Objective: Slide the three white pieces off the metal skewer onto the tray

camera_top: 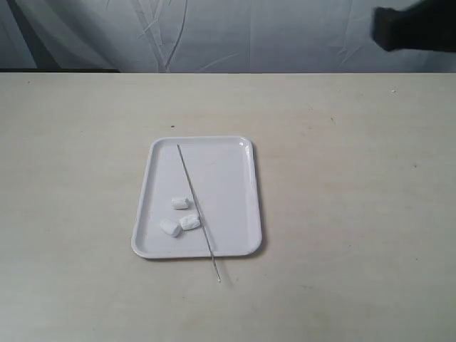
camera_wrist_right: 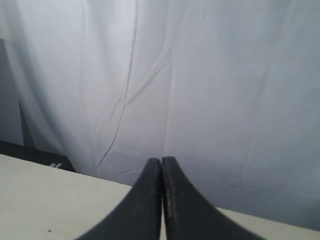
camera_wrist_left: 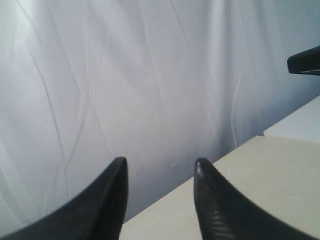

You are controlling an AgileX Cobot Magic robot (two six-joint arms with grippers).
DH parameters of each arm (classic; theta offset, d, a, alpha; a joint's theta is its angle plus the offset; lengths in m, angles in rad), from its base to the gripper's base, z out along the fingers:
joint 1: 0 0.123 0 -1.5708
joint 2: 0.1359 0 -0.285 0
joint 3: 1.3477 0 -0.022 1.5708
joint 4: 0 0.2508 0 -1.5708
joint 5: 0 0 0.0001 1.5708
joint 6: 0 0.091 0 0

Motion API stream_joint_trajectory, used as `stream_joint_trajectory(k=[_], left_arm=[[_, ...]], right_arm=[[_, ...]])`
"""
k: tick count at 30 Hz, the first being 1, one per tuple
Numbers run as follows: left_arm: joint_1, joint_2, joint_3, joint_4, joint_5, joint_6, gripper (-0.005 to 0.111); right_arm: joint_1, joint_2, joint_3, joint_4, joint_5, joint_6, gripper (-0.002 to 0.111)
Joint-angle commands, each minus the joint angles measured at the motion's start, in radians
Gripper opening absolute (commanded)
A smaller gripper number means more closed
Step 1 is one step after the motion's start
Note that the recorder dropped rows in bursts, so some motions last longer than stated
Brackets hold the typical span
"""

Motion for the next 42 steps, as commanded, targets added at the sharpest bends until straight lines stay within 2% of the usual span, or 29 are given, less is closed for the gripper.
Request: stream_joint_trajectory(k=[1, 4, 8, 13, 16, 19, 24, 38, 40, 42], left_arm=[[-0.009, -0.166, 0.127, 0.010, -0.001, -0.071, 0.042], [-0.037, -0.256, 0.219, 0.026, 0.028, -0.110, 0.042], [-0.075, -0.368, 0.292, 0.089, 0.122, -0.214, 0.042], [-0.075, -0.515, 0.314, 0.240, 0.360, -0.397, 0.042], [-0.073, -0.515, 0.327, 0.270, 0.452, -0.512, 0.042], [-0.073, -0.515, 0.344, 0.270, 0.431, -0.611, 0.042], [-0.073, -0.515, 0.346, 0.270, 0.358, -0.613, 0.042], [-0.073, -0.515, 0.346, 0.270, 0.330, -0.610, 0.042], [-0.073, -0.515, 0.346, 0.270, 0.301, -0.610, 0.042], [-0.073, -0.515, 0.346, 0.270, 0.288, -0.610, 0.041]], right_arm=[[-0.002, -0.247, 0.161, 0.108, 0.111, -0.042, 0.000], [-0.002, -0.418, 0.282, 0.140, 0.239, -0.054, 0.000], [-0.002, -0.611, 0.392, 0.249, 0.272, -0.054, 0.000], [-0.002, -0.733, 0.480, 0.314, 0.270, -0.101, 0.000], [-0.002, -0.742, 0.508, 0.314, 0.273, -0.101, 0.000], [-0.002, -0.742, 0.516, 0.314, 0.267, -0.101, 0.000], [-0.002, -0.742, 0.516, 0.314, 0.278, -0.099, 0.000], [-0.002, -0.742, 0.516, 0.314, 0.275, -0.103, 0.000], [-0.031, -0.742, 0.516, 0.274, 0.246, -0.137, 0.000], [-0.127, -0.742, 0.516, 0.249, 0.248, -0.137, 0.000]])
